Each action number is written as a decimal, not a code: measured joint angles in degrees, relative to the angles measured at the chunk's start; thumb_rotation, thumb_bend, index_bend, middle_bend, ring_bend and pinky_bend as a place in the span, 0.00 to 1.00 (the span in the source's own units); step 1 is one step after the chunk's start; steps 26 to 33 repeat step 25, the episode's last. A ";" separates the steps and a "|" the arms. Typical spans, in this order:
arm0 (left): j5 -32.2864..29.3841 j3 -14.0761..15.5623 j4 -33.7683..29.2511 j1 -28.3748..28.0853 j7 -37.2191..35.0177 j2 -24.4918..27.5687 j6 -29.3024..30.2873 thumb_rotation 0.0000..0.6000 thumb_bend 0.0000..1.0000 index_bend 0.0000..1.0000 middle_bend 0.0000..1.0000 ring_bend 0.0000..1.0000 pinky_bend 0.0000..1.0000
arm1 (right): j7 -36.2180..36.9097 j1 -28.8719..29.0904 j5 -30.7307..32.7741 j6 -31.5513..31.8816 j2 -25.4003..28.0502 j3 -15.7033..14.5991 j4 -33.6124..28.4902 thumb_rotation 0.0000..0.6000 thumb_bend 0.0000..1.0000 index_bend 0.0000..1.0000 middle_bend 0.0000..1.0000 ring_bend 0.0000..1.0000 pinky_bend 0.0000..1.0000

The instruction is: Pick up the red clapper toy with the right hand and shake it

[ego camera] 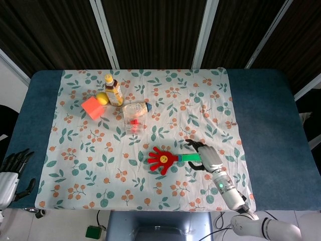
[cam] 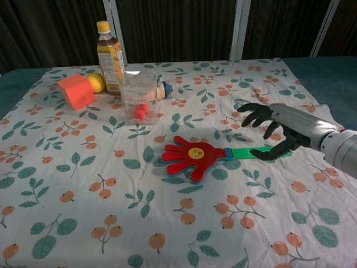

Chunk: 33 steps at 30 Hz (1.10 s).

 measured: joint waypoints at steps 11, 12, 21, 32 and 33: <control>0.74 0.26 -0.24 0.11 1.15 -0.24 0.35 1.00 0.45 0.00 0.00 0.00 0.05 | -13.92 -6.22 -2.69 9.26 17.21 -4.22 -23.20 1.00 0.29 0.00 0.00 0.00 0.03; 0.92 0.28 -0.17 0.15 1.41 -0.37 0.56 1.00 0.45 0.00 0.00 0.00 0.05 | -14.62 -7.46 -3.96 11.53 18.25 -4.97 -24.88 1.00 0.27 0.00 0.00 0.00 0.01; 0.91 0.14 -0.49 0.41 6.66 -1.95 1.07 1.00 0.45 0.00 0.00 0.00 0.08 | -14.65 -22.31 -13.36 32.69 24.47 -11.09 -20.21 1.00 0.24 0.00 0.00 0.00 0.00; 1.79 -0.01 -0.17 0.83 8.16 -2.99 2.94 1.00 0.45 0.00 0.00 0.00 0.06 | -14.63 -23.54 -11.46 33.39 25.36 -9.67 -18.93 1.00 0.24 0.00 0.00 0.00 0.00; 1.79 -0.01 -0.17 0.83 8.16 -2.99 2.94 1.00 0.45 0.00 0.00 0.00 0.06 | -14.63 -23.54 -11.46 33.39 25.36 -9.67 -18.93 1.00 0.24 0.00 0.00 0.00 0.00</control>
